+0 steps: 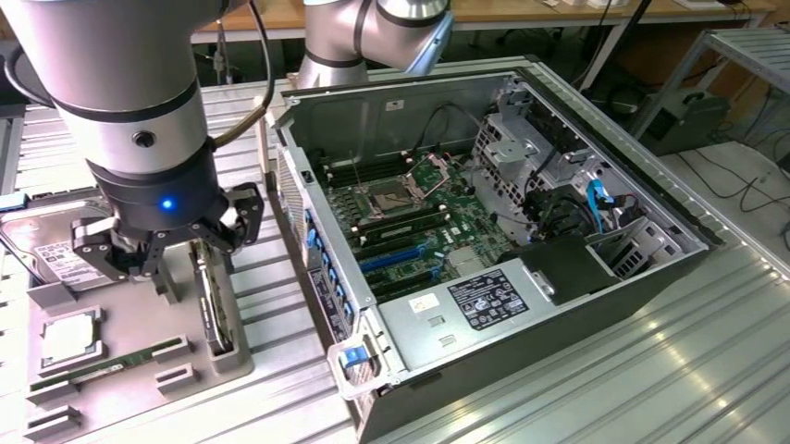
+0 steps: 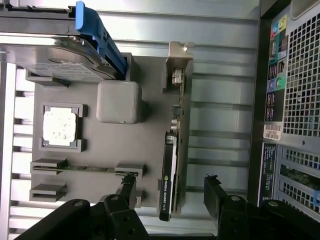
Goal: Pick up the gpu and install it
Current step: 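Pick up the gpu and move the gpu toward the slot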
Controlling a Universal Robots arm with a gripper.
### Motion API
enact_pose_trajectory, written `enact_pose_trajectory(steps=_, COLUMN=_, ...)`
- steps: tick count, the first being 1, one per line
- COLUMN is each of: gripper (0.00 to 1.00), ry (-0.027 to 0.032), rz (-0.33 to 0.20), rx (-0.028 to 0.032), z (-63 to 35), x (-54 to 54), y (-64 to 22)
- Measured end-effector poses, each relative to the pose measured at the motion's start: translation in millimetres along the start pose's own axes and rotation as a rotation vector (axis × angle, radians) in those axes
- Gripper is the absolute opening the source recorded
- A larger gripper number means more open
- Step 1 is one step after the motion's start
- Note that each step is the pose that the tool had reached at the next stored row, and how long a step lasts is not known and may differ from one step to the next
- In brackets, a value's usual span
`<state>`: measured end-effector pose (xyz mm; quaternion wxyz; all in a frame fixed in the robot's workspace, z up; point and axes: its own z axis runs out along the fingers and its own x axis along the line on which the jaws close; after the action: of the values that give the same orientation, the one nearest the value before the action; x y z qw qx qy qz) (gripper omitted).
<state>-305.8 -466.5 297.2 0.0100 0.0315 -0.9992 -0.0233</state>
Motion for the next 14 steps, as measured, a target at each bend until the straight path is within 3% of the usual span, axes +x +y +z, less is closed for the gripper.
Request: enact_pose_trajectory(steps=14, gripper=0.66, ry=0.0000, rz=0.000, rx=0.0000, z=9.4, x=0.0, y=-2.9)
